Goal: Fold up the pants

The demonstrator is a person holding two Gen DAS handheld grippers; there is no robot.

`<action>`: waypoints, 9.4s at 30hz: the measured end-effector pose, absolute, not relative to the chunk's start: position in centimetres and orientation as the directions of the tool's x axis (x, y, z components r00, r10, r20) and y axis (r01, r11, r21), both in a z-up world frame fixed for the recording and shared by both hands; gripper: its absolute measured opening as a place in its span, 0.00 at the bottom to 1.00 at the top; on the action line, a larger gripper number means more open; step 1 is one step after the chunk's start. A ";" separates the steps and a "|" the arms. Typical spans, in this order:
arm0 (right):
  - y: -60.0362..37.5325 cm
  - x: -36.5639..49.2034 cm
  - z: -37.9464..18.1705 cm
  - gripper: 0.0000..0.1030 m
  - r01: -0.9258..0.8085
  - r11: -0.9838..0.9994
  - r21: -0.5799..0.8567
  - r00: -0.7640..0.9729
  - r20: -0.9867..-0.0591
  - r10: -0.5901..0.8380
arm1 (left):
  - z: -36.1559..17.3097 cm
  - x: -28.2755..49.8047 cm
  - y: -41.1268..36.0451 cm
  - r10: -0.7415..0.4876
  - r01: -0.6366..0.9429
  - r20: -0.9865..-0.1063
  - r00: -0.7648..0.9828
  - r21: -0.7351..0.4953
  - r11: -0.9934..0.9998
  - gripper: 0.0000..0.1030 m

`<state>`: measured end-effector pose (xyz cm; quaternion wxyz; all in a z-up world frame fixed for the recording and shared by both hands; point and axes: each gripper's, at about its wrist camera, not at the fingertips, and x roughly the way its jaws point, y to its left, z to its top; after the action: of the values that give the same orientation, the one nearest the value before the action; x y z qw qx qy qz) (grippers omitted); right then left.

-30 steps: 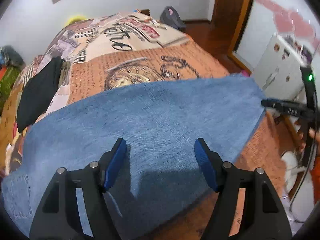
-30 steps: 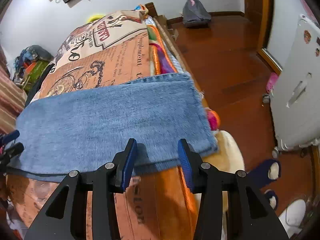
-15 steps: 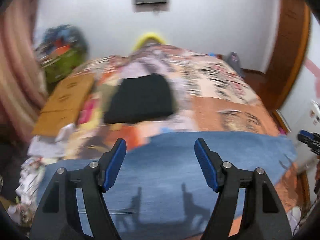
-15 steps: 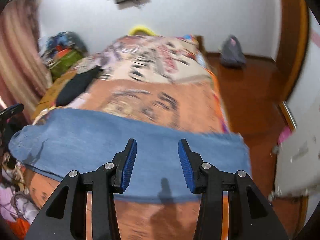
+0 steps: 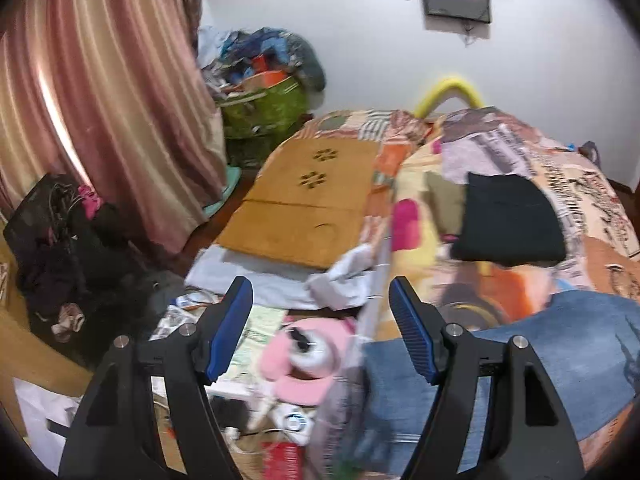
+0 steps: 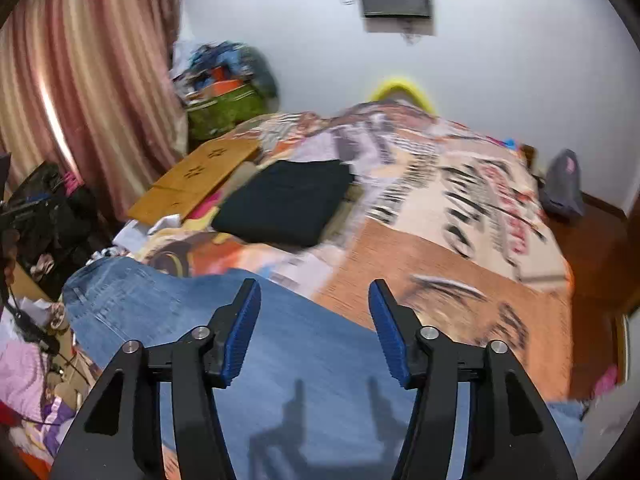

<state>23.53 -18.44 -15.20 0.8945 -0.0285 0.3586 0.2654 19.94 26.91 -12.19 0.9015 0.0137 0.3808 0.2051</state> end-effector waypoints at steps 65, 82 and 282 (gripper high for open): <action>-10.0 24.0 -21.3 0.43 -0.638 0.769 0.048 0.396 -0.836 0.380 | -24.0 16.3 24.5 0.041 -0.200 -0.836 0.547 -0.083 0.976 0.27; -19.7 15.9 -24.3 0.52 -0.514 0.849 0.126 0.412 -0.832 0.373 | -25.7 11.7 23.2 0.215 -0.293 -0.844 0.491 0.072 0.953 0.51; -12.2 13.9 -21.5 0.49 -0.579 0.814 0.041 0.573 -0.690 0.443 | -30.2 8.7 19.7 -0.224 -0.215 -0.819 0.529 -0.385 0.897 0.81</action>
<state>13.85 -12.24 -21.54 0.8818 -0.0950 0.3598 0.2897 8.67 19.74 -30.24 0.8444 -0.2265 0.4854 -0.0026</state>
